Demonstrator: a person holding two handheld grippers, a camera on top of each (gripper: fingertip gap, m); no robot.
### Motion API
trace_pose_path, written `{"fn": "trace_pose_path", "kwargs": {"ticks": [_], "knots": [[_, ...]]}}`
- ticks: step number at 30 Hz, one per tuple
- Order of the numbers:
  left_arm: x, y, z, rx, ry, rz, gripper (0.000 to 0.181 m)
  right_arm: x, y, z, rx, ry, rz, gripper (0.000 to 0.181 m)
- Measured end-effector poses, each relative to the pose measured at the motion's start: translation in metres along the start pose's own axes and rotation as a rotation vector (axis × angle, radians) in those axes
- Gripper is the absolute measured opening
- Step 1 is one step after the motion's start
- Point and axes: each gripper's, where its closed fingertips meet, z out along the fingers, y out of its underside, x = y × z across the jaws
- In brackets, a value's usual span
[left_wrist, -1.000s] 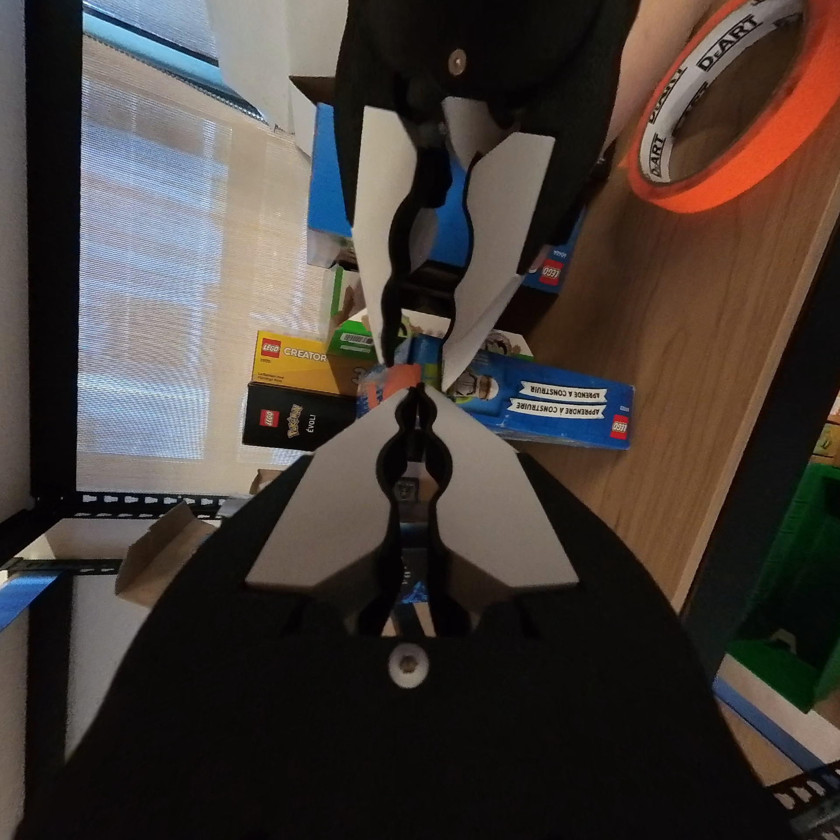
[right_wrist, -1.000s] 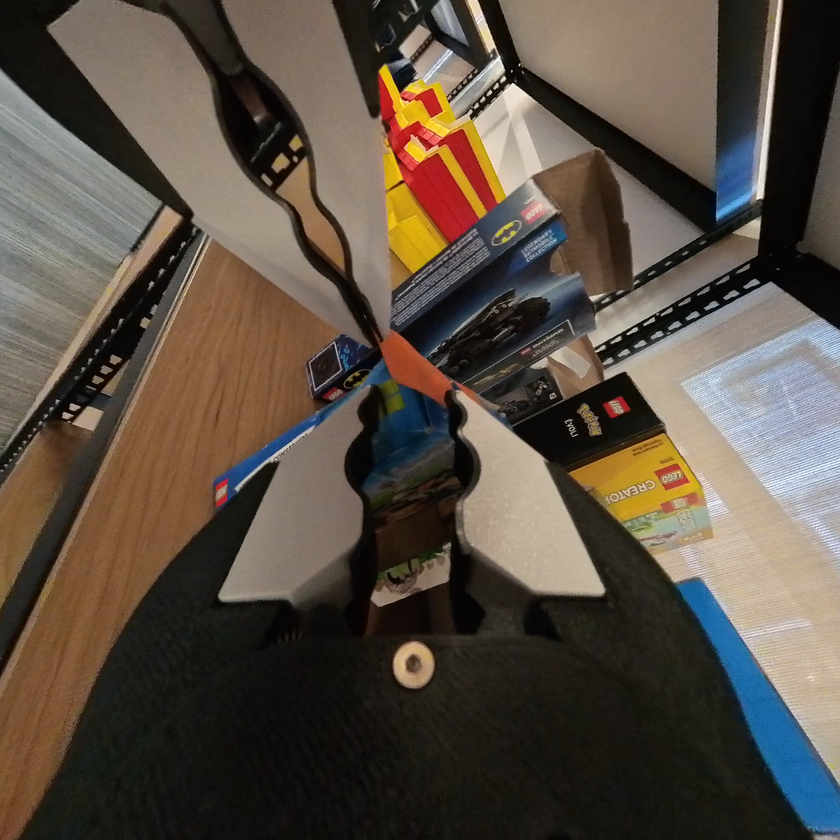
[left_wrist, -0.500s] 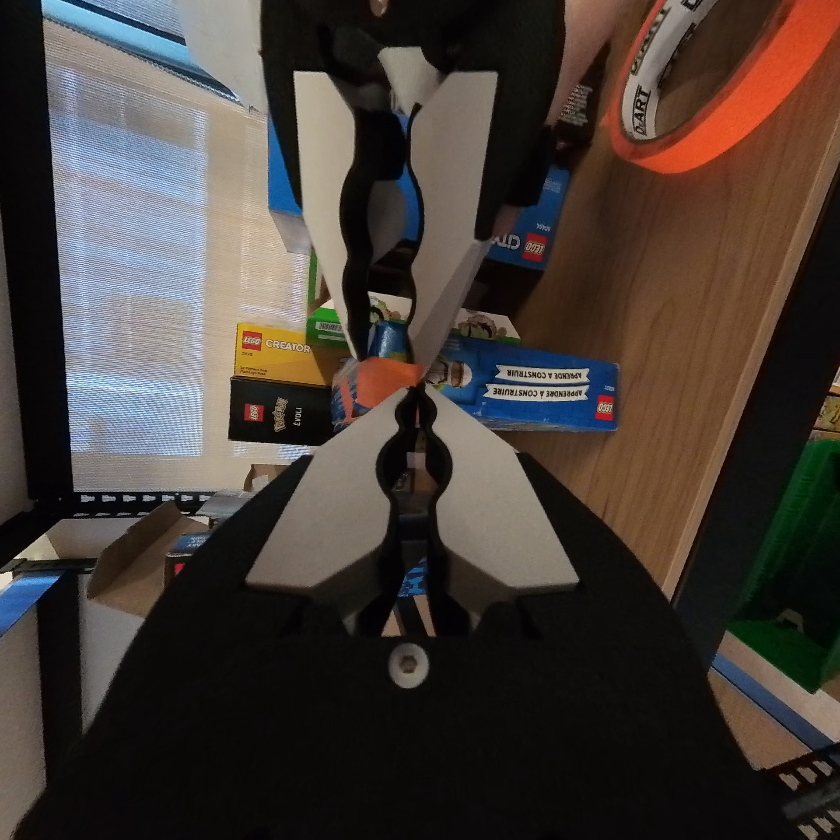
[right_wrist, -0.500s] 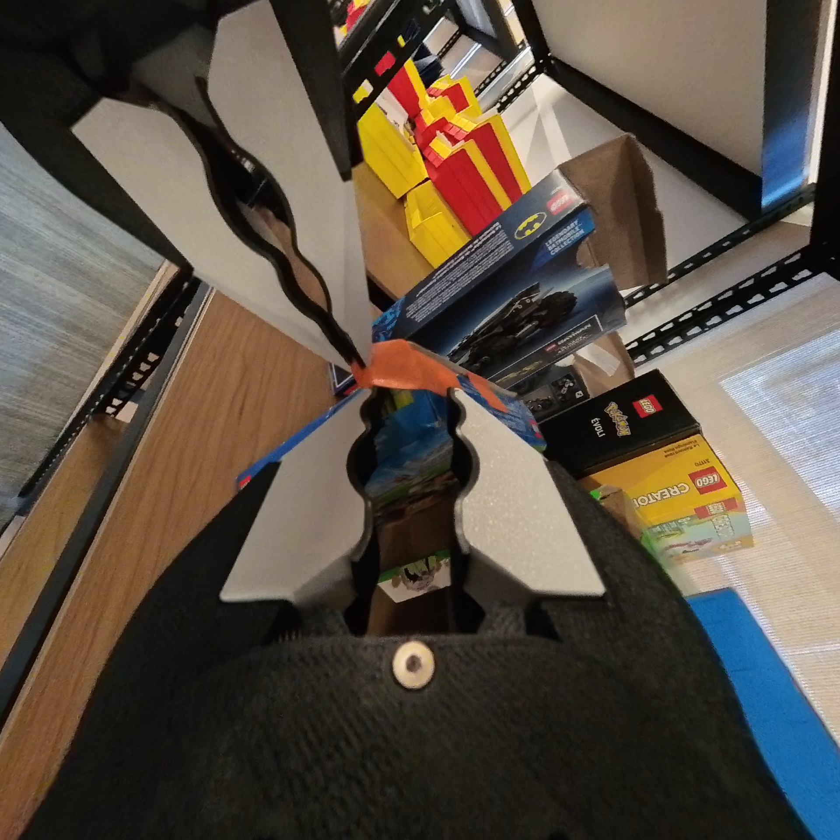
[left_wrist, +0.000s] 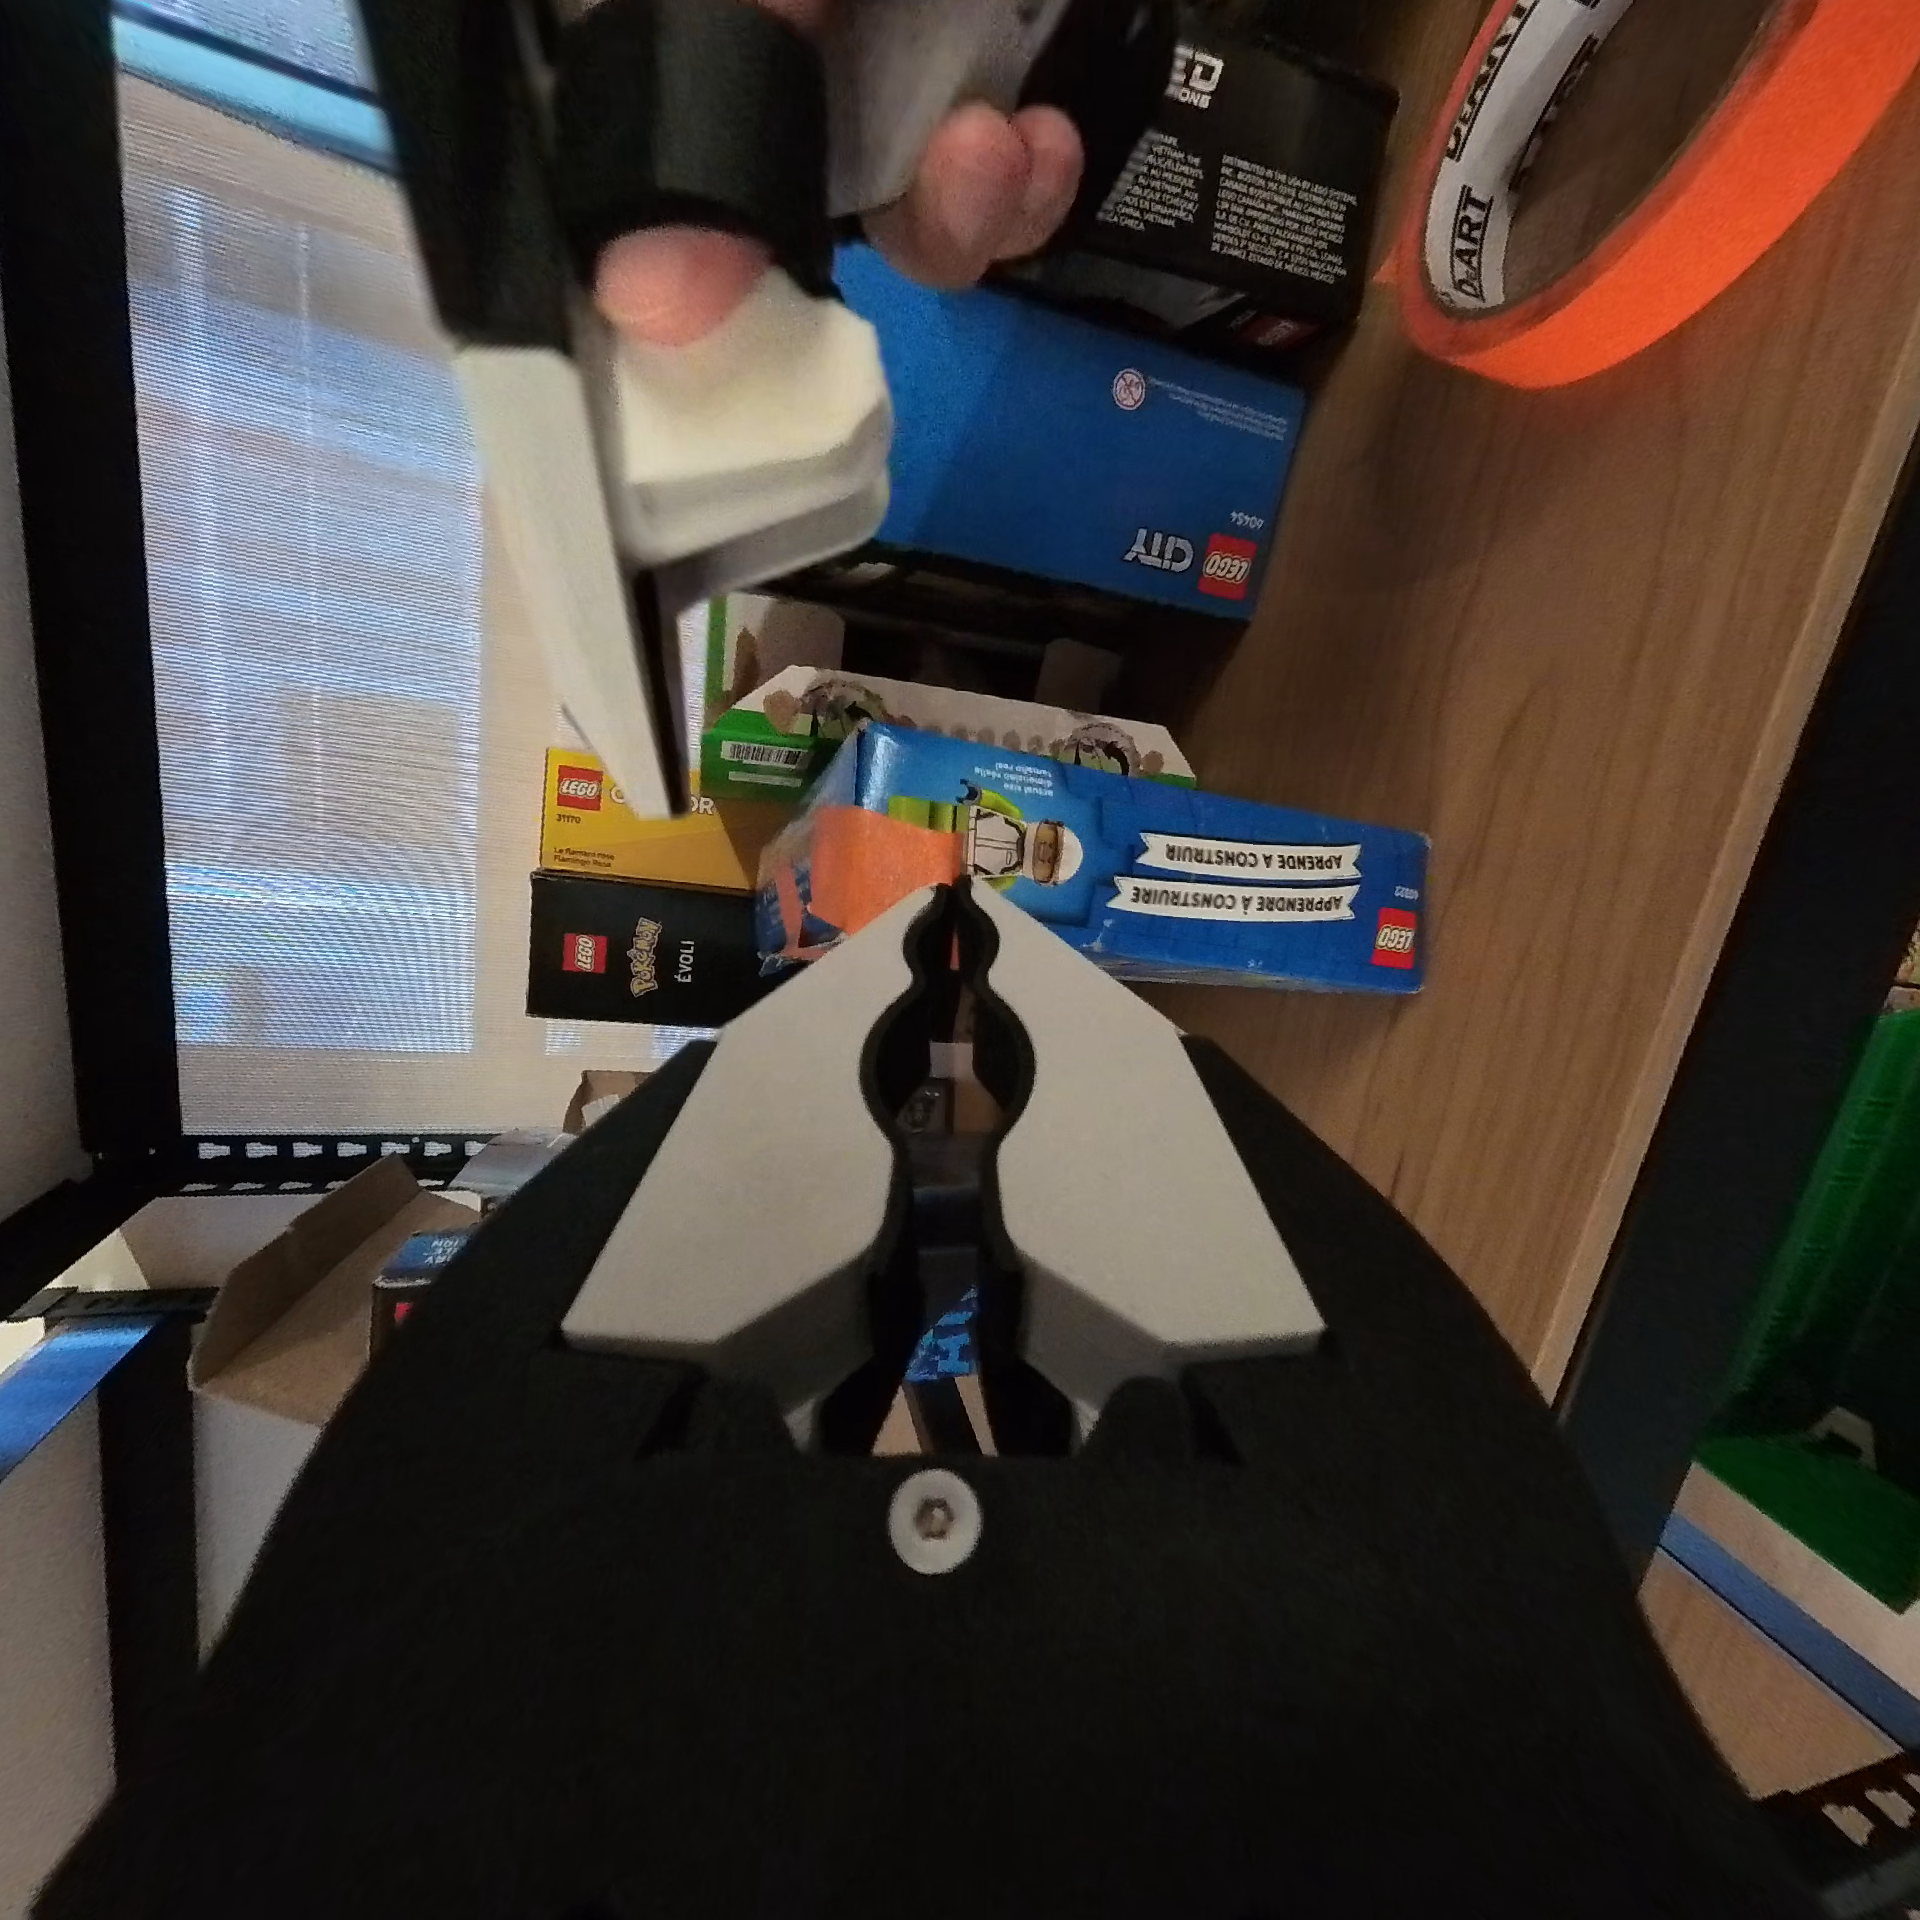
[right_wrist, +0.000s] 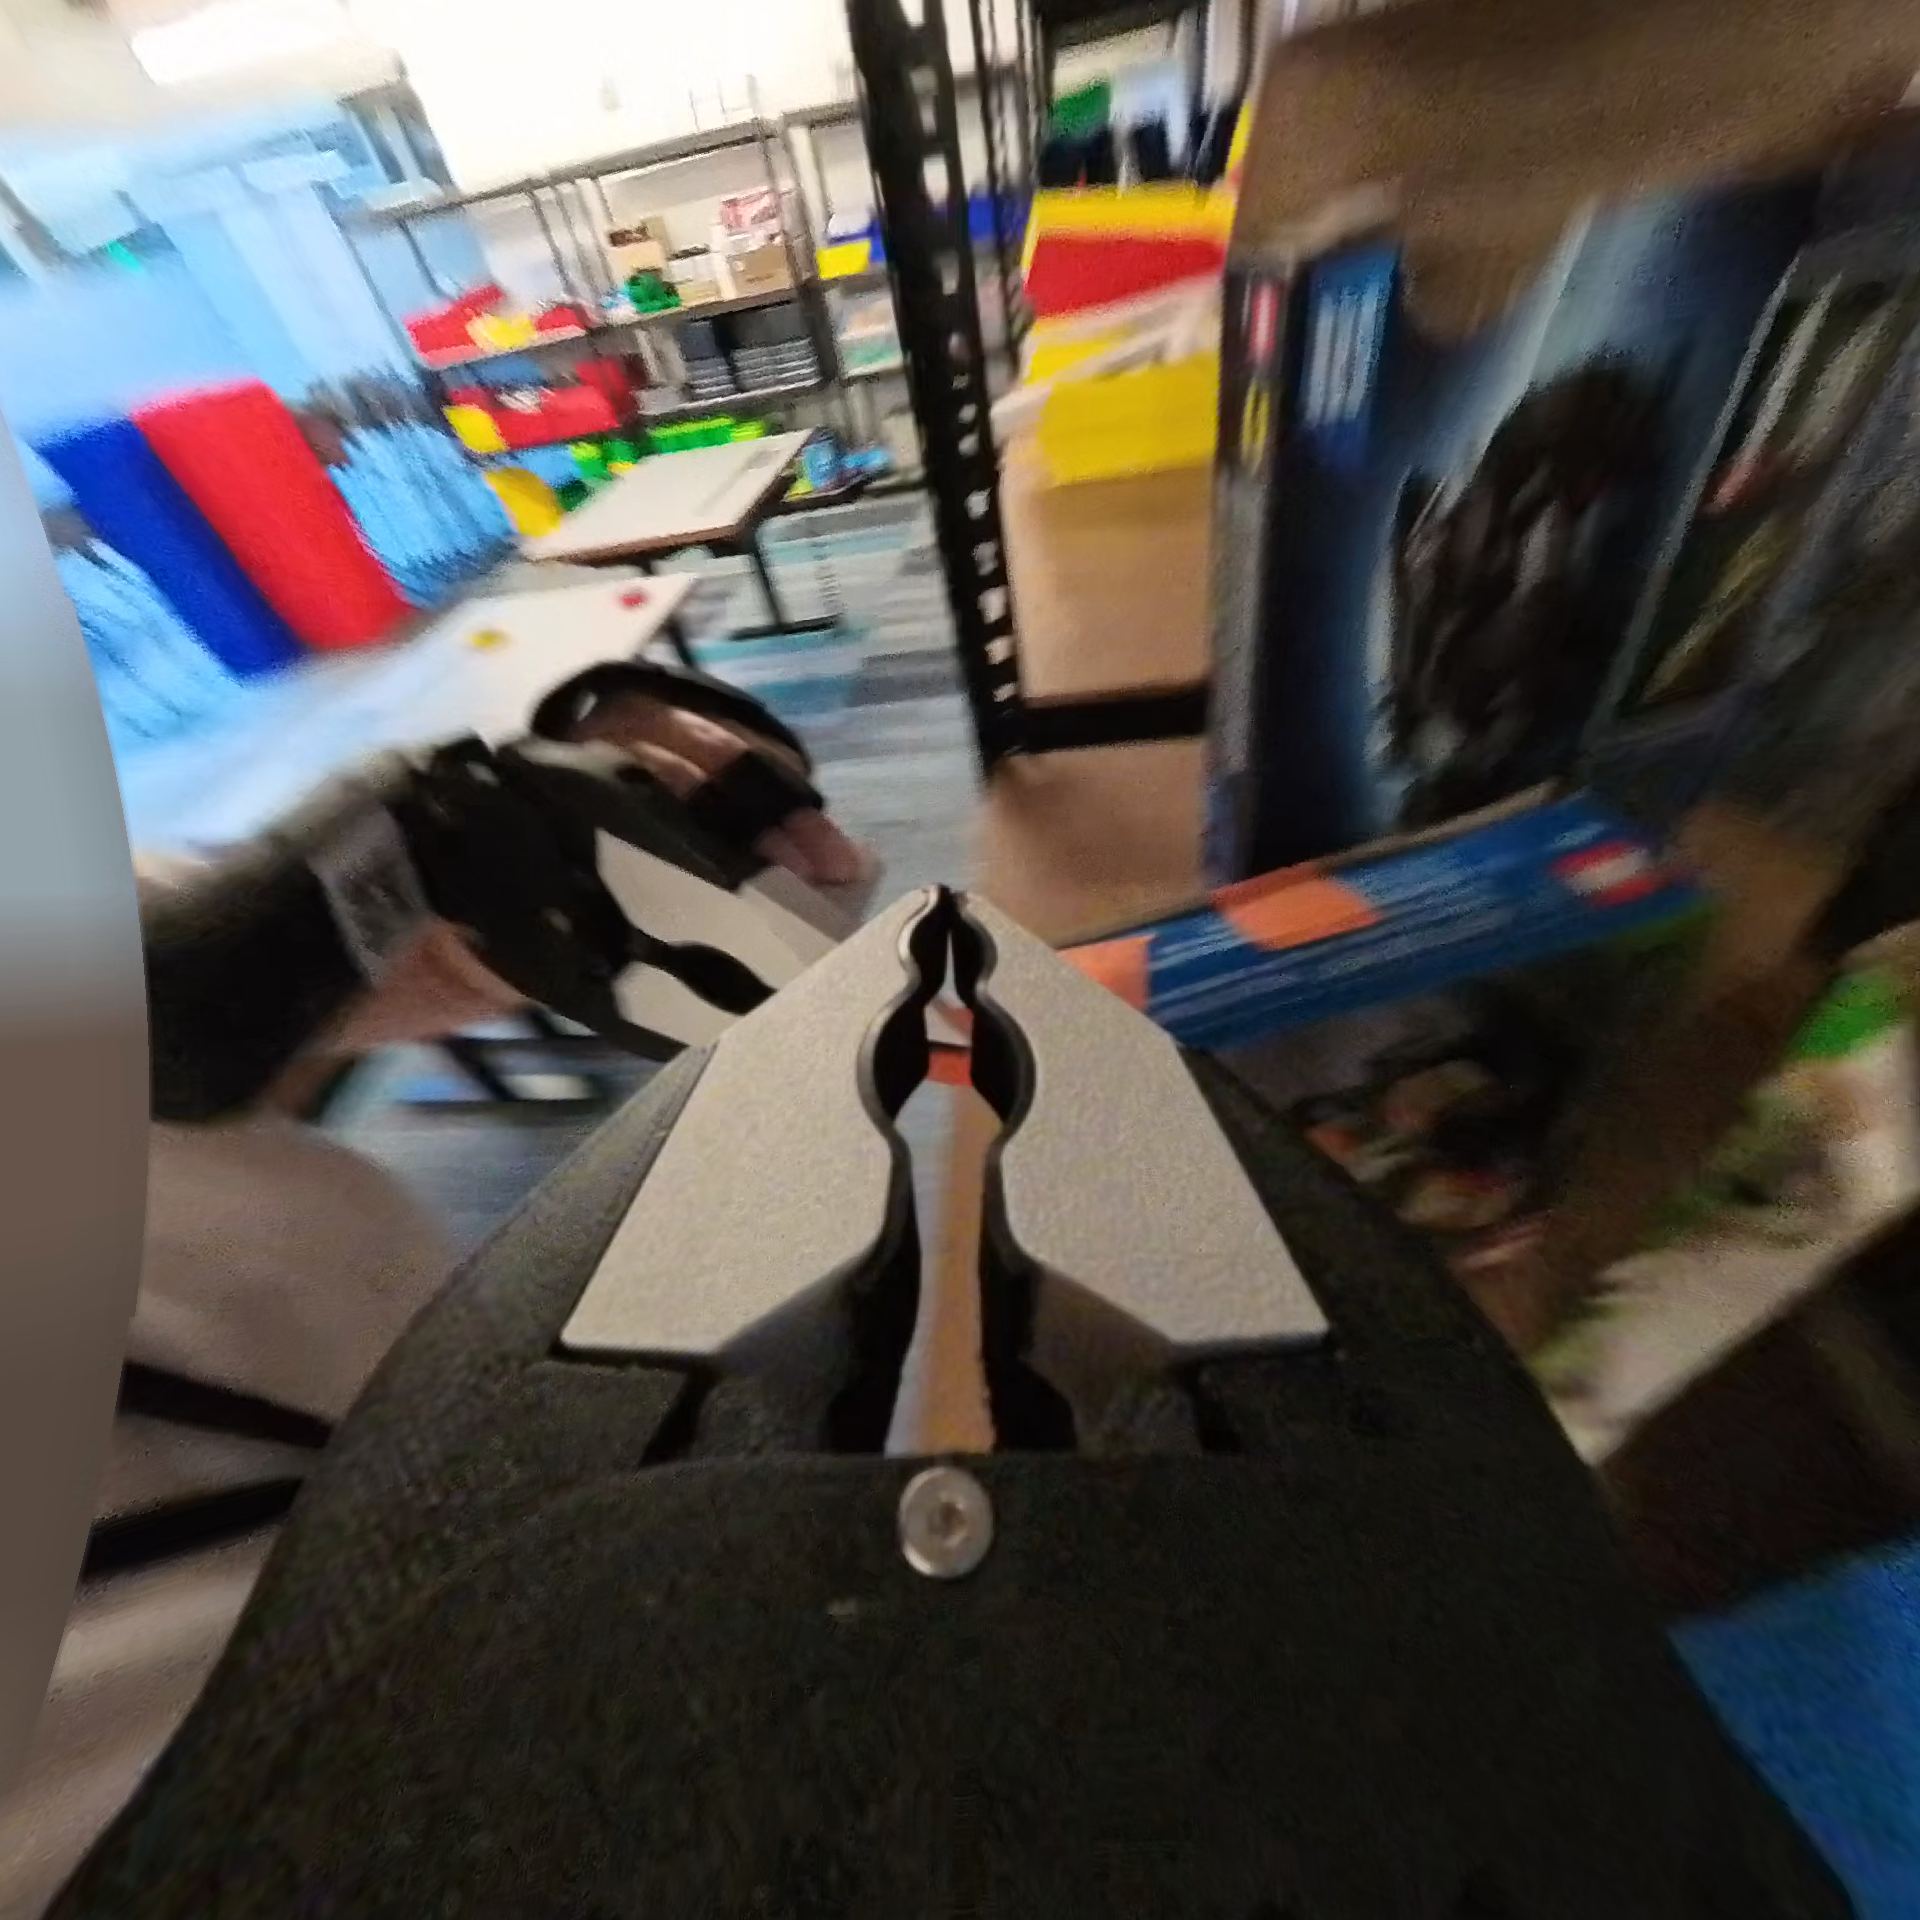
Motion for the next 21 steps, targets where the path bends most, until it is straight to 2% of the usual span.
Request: {"fn": "trace_pose_path", "kwargs": {"ticks": [2,3,6,8,21], "knots": [[0.001,0.000,0.001,0.002,0.000,0.003,0.000,-0.007,0.002,0.010,-0.052,-0.087,0.224,0.000],[0.001,0.000,0.001,0.001,-0.001,0.005,0.000,-0.002,0.004,0.014,-0.073,-0.077,0.286,0.000],[0.001,0.000,0.001,0.004,-0.003,0.009,0.000,0.024,0.018,0.018,-0.156,0.041,0.369,0.000],[0.001,0.001,0.001,0.006,-0.004,0.010,0.000,0.027,0.025,0.018,-0.203,0.037,0.423,0.000],[0.000,0.004,0.004,-0.012,-0.065,0.066,0.000,0.030,0.027,0.016,-0.214,0.047,0.432,0.000]]}}
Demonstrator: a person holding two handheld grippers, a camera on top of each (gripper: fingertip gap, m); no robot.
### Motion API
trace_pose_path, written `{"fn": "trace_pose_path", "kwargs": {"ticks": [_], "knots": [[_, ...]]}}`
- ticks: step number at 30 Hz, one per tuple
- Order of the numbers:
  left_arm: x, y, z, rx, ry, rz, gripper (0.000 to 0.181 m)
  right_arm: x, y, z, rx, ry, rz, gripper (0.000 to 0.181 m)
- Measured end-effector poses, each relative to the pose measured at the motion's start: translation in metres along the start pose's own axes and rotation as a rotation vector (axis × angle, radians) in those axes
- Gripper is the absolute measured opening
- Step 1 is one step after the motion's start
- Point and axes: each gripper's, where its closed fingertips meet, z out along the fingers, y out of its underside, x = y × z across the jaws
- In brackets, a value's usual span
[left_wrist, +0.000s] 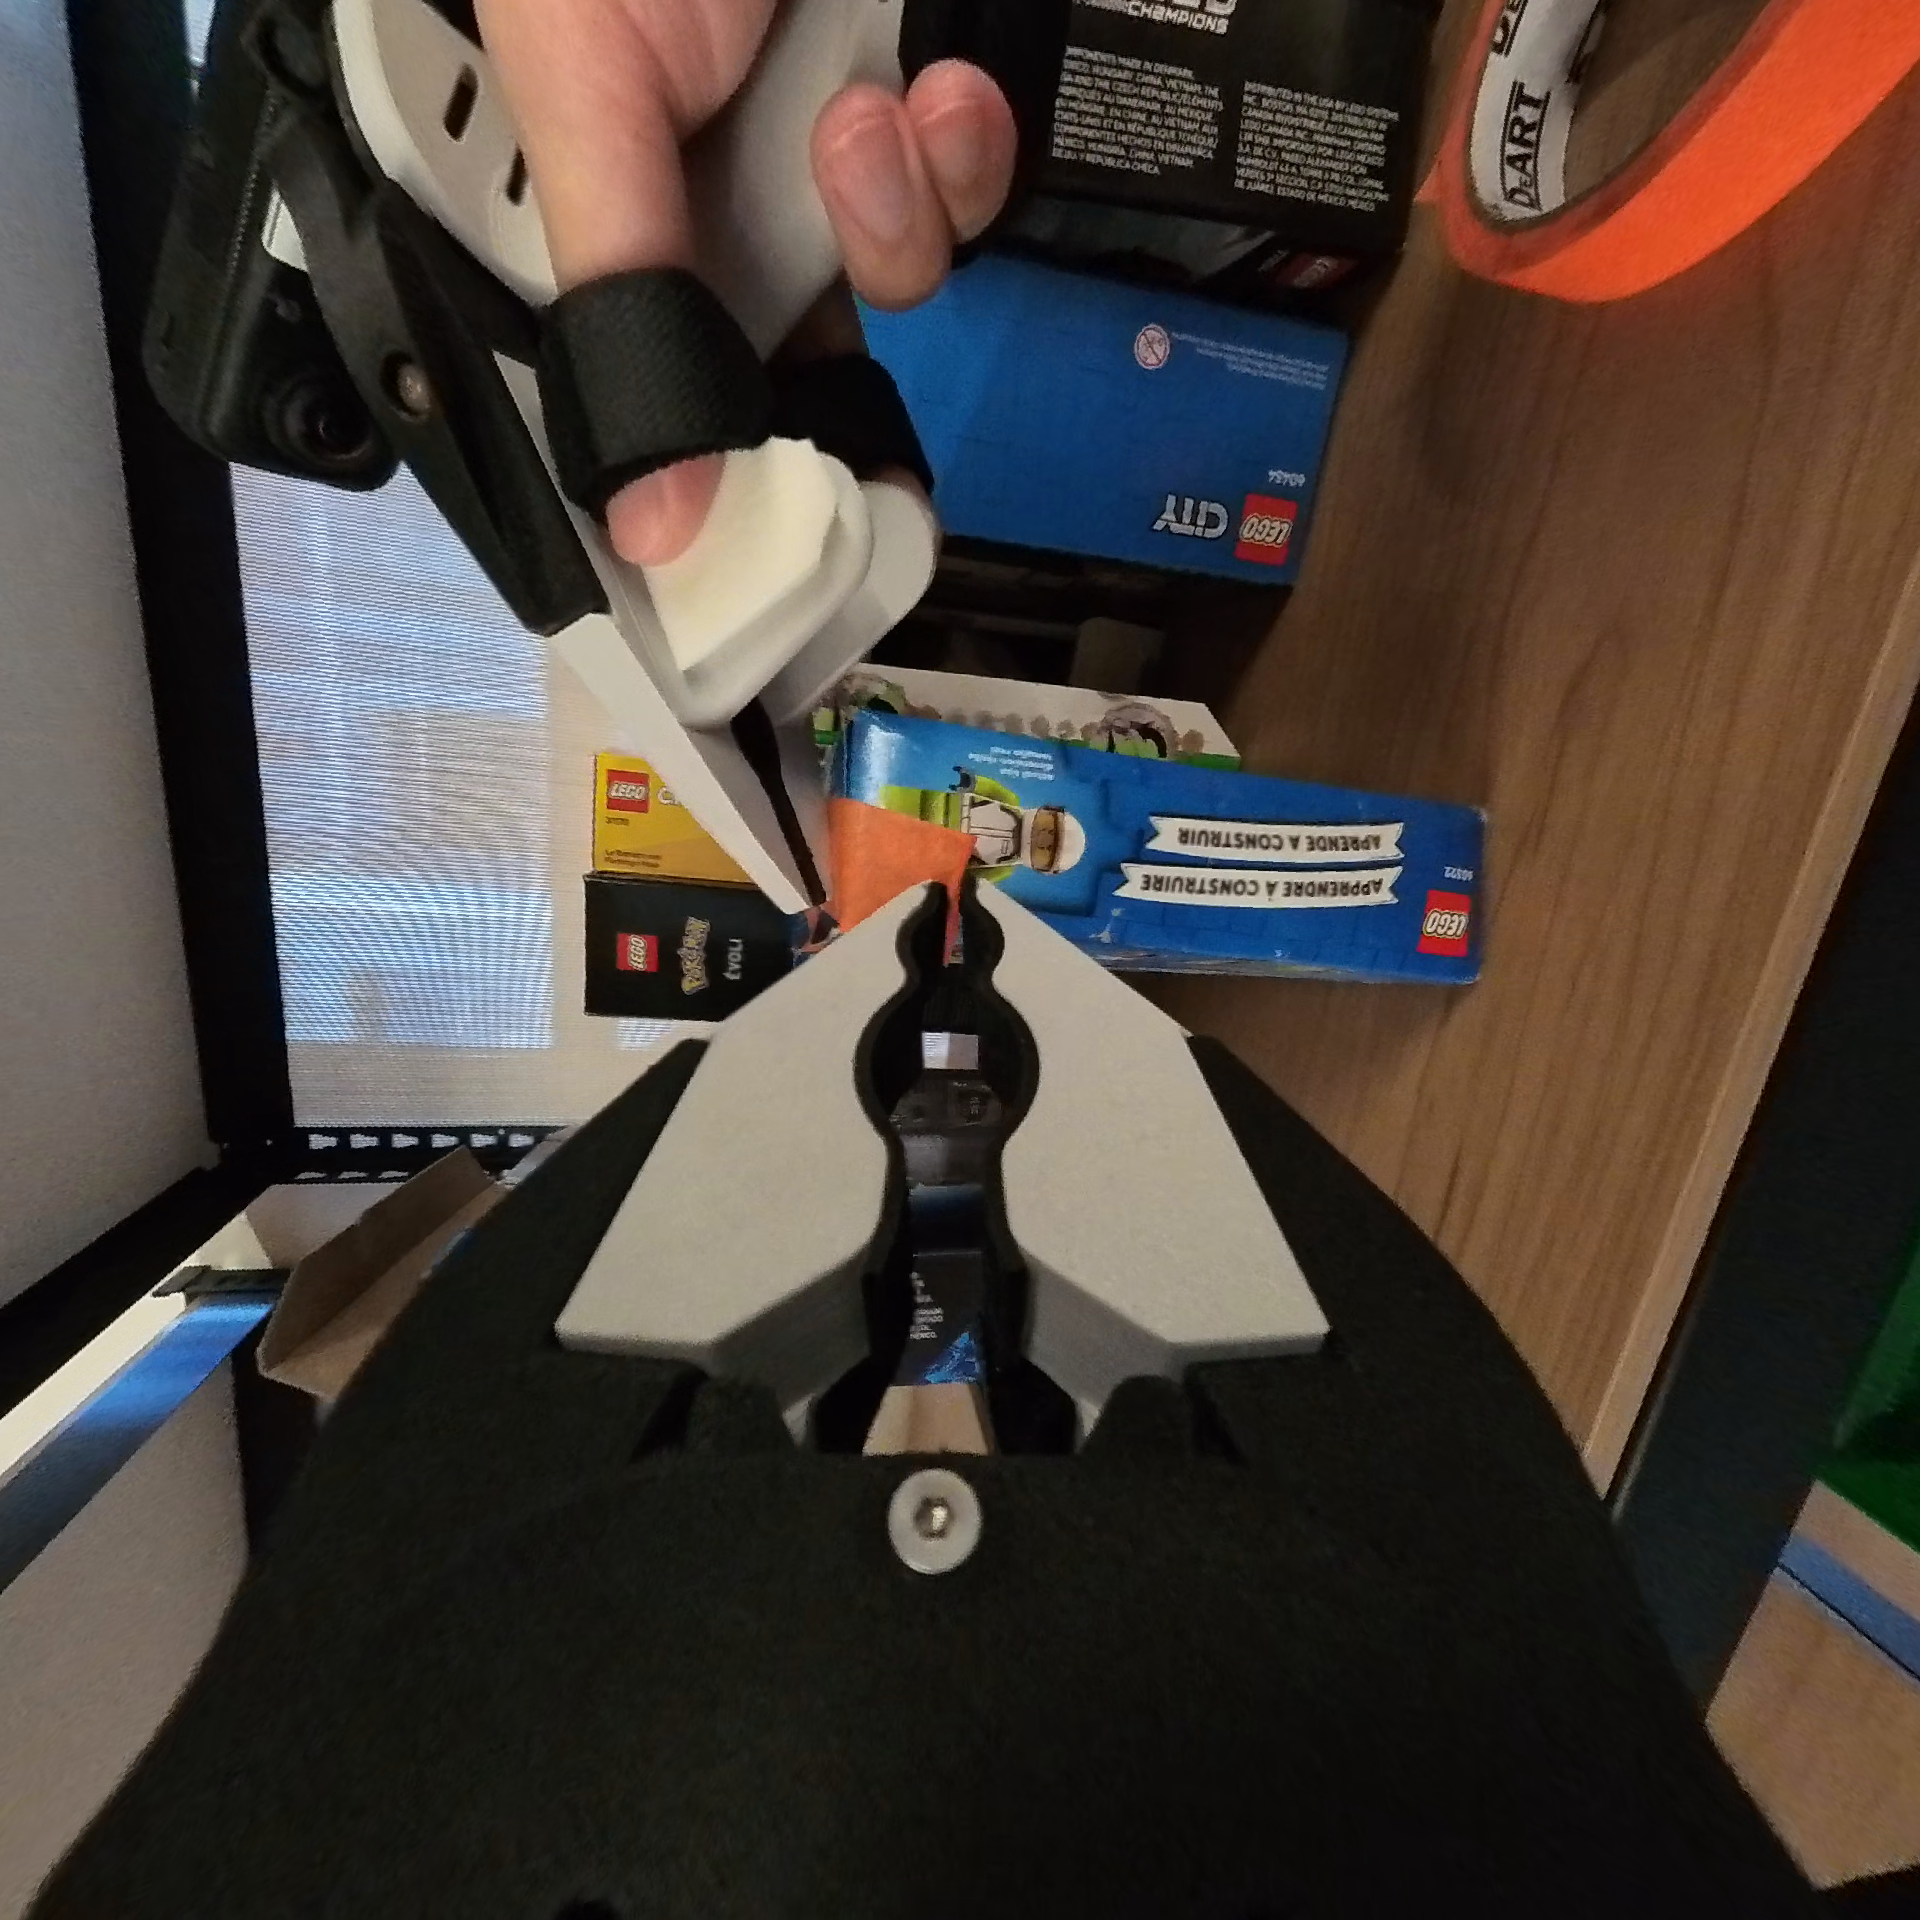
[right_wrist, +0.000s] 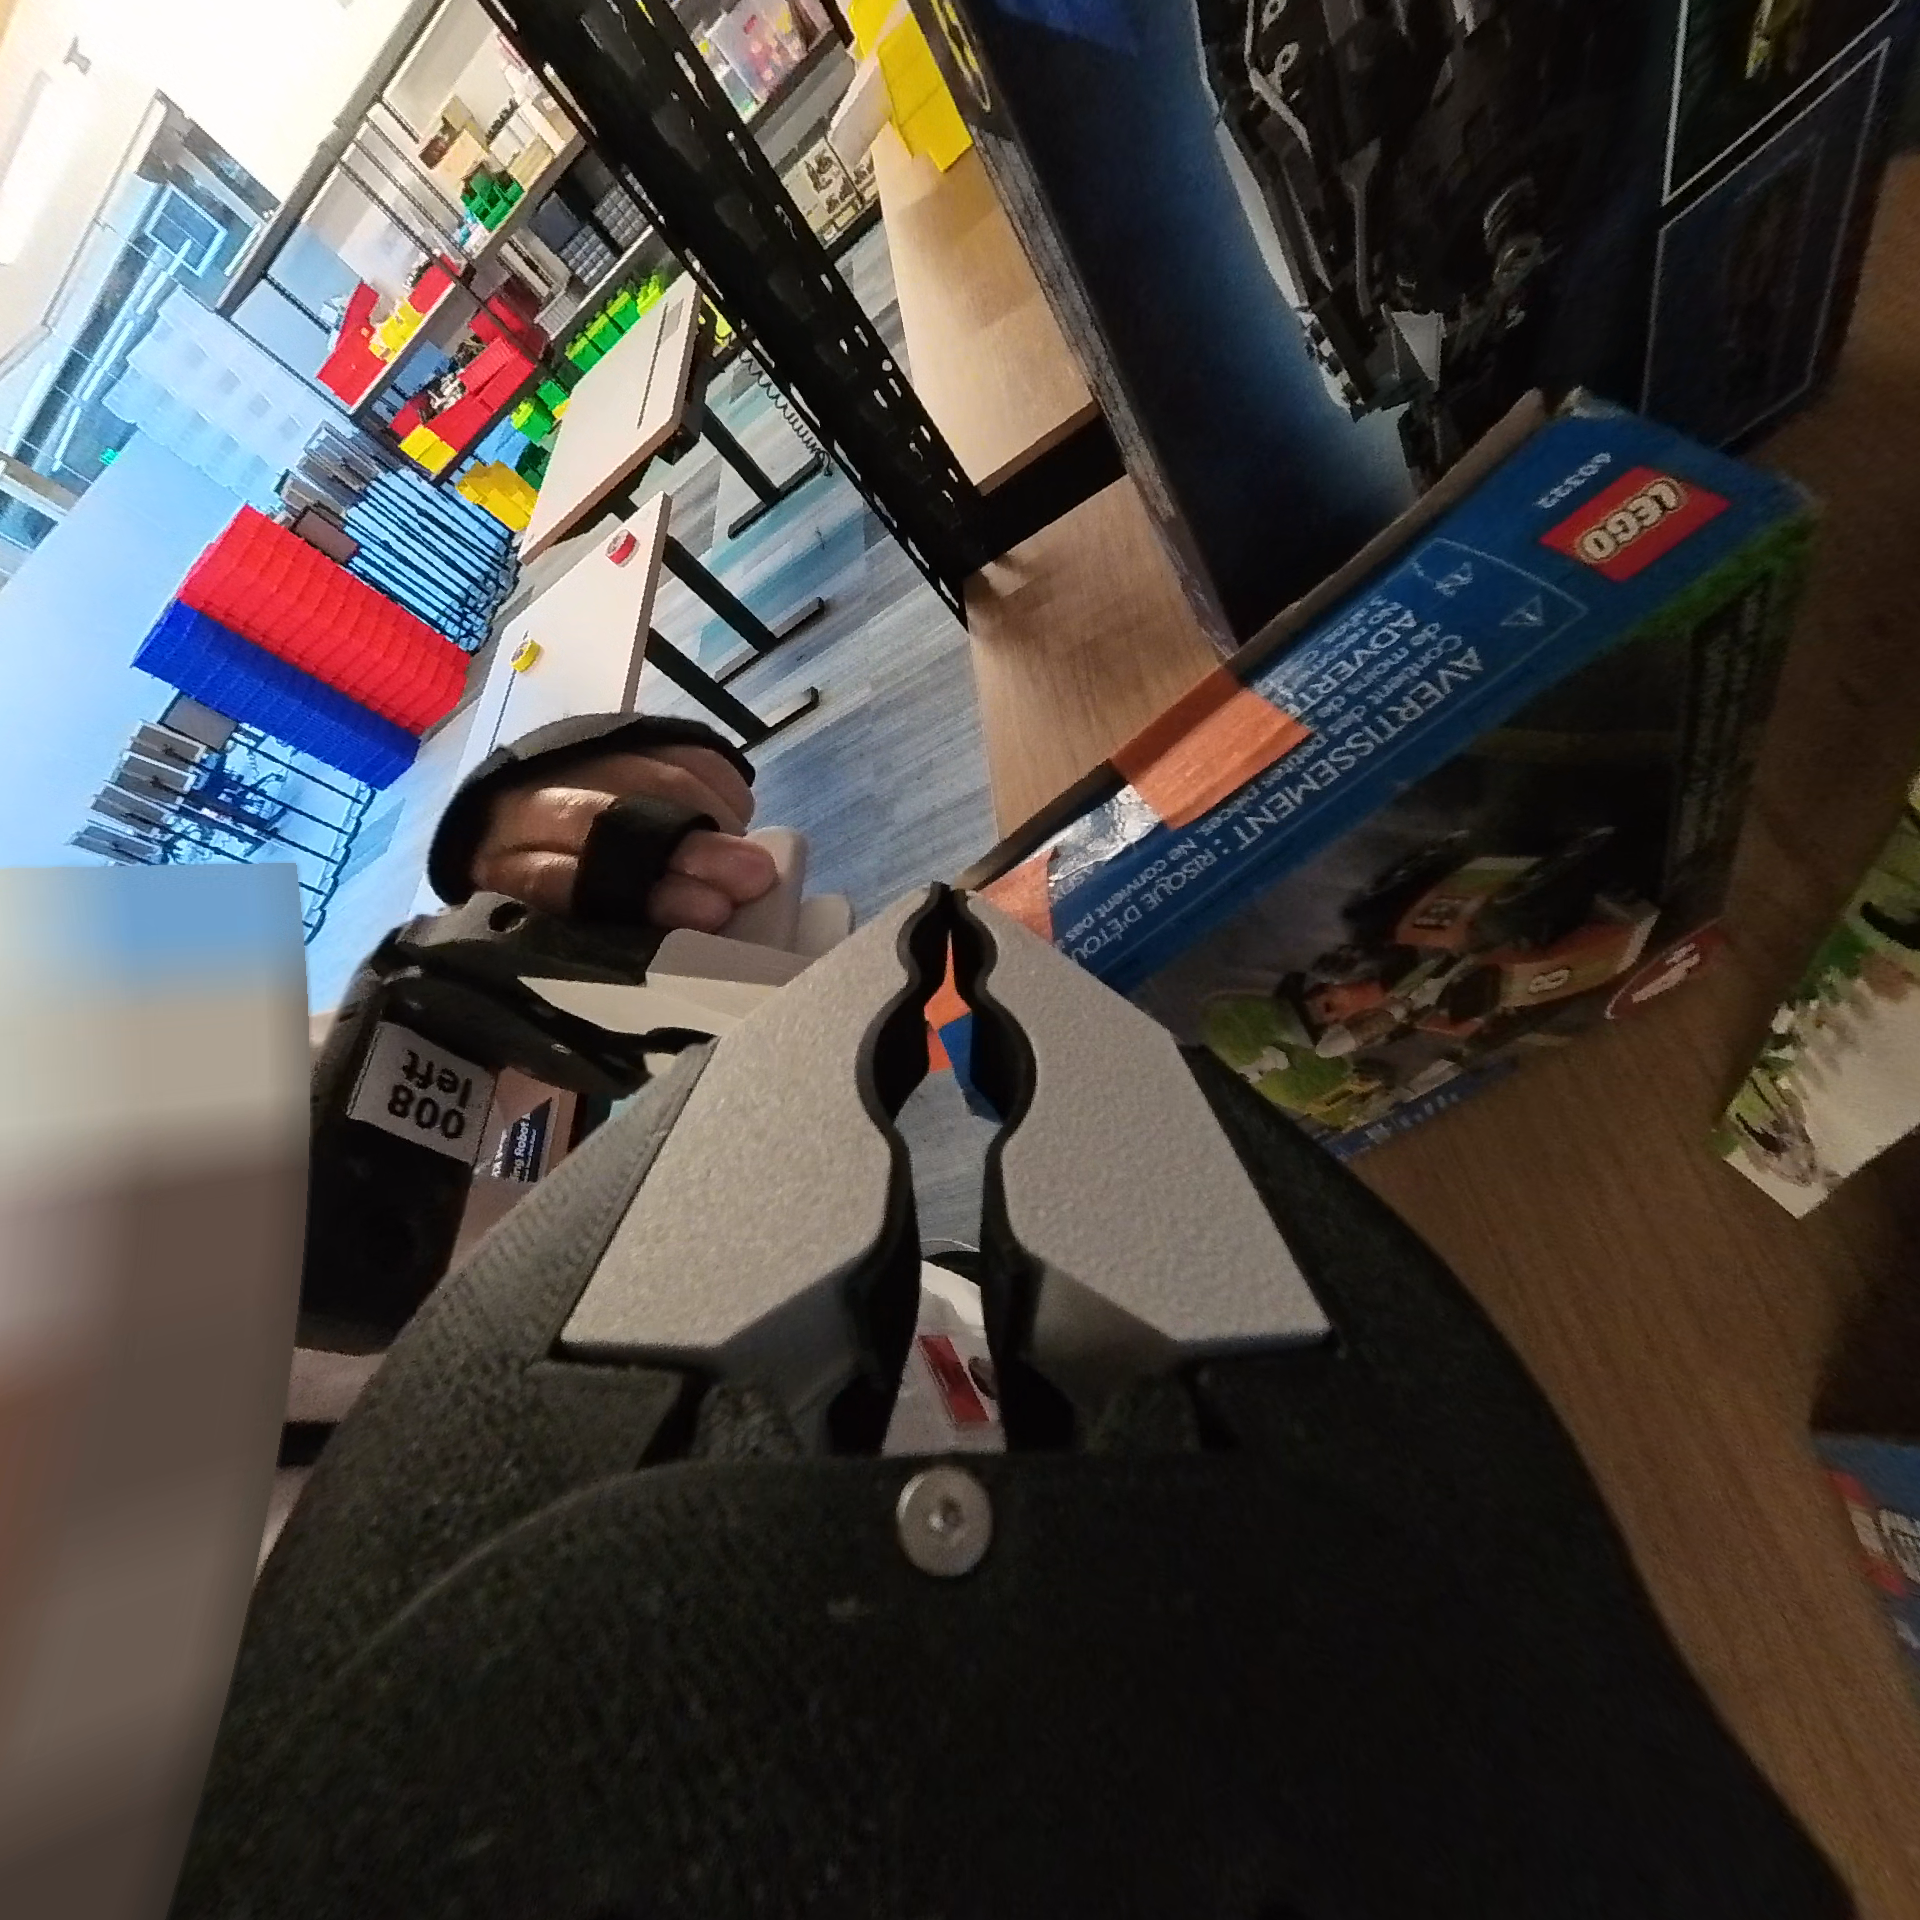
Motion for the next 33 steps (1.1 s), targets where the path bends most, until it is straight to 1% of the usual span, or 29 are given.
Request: {"fn": "trace_pose_path", "kwargs": {"ticks": [8,9,10,11,13,14,16,17,19,22,26,28,31,33], "knots": [[0.001,0.001,-0.002,-0.027,-0.051,0.074,0.004,-0.001,0.001,0.001,0.008,-0.001,-0.008,0.000],[0.008,0.001,-0.002,-0.033,-0.019,0.093,0.025,0.000,0.000,0.001,0.012,0.008,-0.011,0.000],[0.016,0.003,-0.001,-0.046,0.019,0.097,0.027,0.000,0.000,0.001,0.014,0.010,-0.014,0.000],[0.020,0.004,0.000,-0.058,0.021,0.100,0.032,0.000,0.000,0.000,0.012,0.010,-0.013,0.000],[0.021,0.005,0.001,-0.056,-0.008,0.150,0.031,-0.001,0.000,0.000,0.011,0.003,-0.013,0.000],[0.023,0.005,0.000,-0.056,0.000,0.149,0.031,-0.001,0.000,0.000,0.014,0.000,-0.013,0.000],[0.031,0.006,0.001,-0.047,0.062,0.079,0.034,-0.001,0.000,0.000,0.023,-0.002,-0.017,0.000],[0.035,0.006,0.001,-0.039,0.086,0.050,0.035,-0.001,0.000,-0.001,0.028,-0.003,-0.017,0.000],[0.037,0.004,0.001,-0.017,0.077,0.042,0.031,0.000,-0.001,-0.002,0.044,-0.007,-0.027,0.000],[0.039,-0.010,-0.005,0.055,0.062,0.018,0.029,0.000,-0.002,-0.003,0.073,-0.023,-0.046,0.000],[0.012,-0.031,-0.017,0.170,-0.050,-0.036,0.030,-0.001,-0.002,-0.004,0.087,-0.057,-0.025,0.000],[0.004,-0.030,-0.012,0.189,-0.048,-0.103,0.034,0.000,-0.002,-0.004,0.085,-0.061,-0.026,0.000],[0.001,-0.032,-0.004,0.267,0.063,-0.385,0.042,-0.001,-0.001,-0.003,0.081,-0.063,-0.036,0.000],[-0.001,-0.037,-0.006,0.346,0.153,-0.565,0.038,-0.001,-0.001,-0.003,0.081,-0.066,-0.034,0.000]]}}
